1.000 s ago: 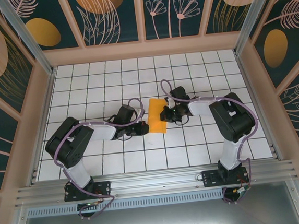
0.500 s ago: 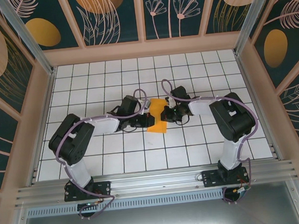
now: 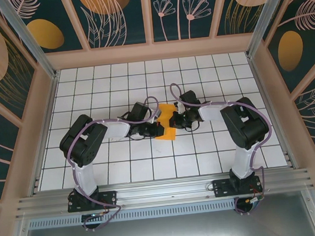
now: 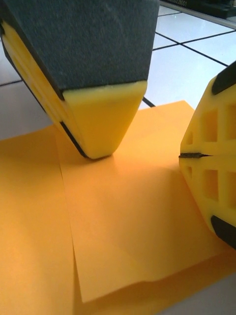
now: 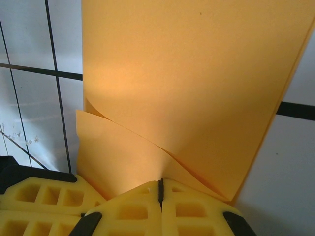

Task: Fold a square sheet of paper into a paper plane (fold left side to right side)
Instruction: Fold the triangle a second time at the center of the table.

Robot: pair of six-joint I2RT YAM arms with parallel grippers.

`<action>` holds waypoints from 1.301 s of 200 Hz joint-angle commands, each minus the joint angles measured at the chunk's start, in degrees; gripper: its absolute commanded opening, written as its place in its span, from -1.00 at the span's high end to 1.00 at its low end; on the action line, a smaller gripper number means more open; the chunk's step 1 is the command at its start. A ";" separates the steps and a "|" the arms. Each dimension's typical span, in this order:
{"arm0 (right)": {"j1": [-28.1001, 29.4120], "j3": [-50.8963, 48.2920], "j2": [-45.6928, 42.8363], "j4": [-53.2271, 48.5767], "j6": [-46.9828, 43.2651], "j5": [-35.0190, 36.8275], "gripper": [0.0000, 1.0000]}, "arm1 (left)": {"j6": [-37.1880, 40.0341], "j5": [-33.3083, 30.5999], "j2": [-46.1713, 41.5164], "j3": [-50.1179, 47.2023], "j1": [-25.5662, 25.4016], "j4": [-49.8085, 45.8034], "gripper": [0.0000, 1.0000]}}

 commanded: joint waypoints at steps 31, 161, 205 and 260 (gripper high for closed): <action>-0.43 0.45 2.14 -5.80 -1.20 3.01 1.00 | 3.10 -3.15 2.09 2.47 0.12 -3.88 1.00; -1.14 2.27 4.36 -9.09 -1.73 3.88 1.00 | -0.64 -6.14 -3.98 -8.12 0.95 -7.47 1.00; -1.26 2.11 3.81 -8.50 -1.91 3.73 1.00 | -0.41 -6.03 -7.34 -11.29 3.98 -7.69 1.00; -0.98 2.33 3.20 -8.13 -1.69 3.50 1.00 | -0.78 0.34 -13.62 -10.01 4.43 -2.79 1.00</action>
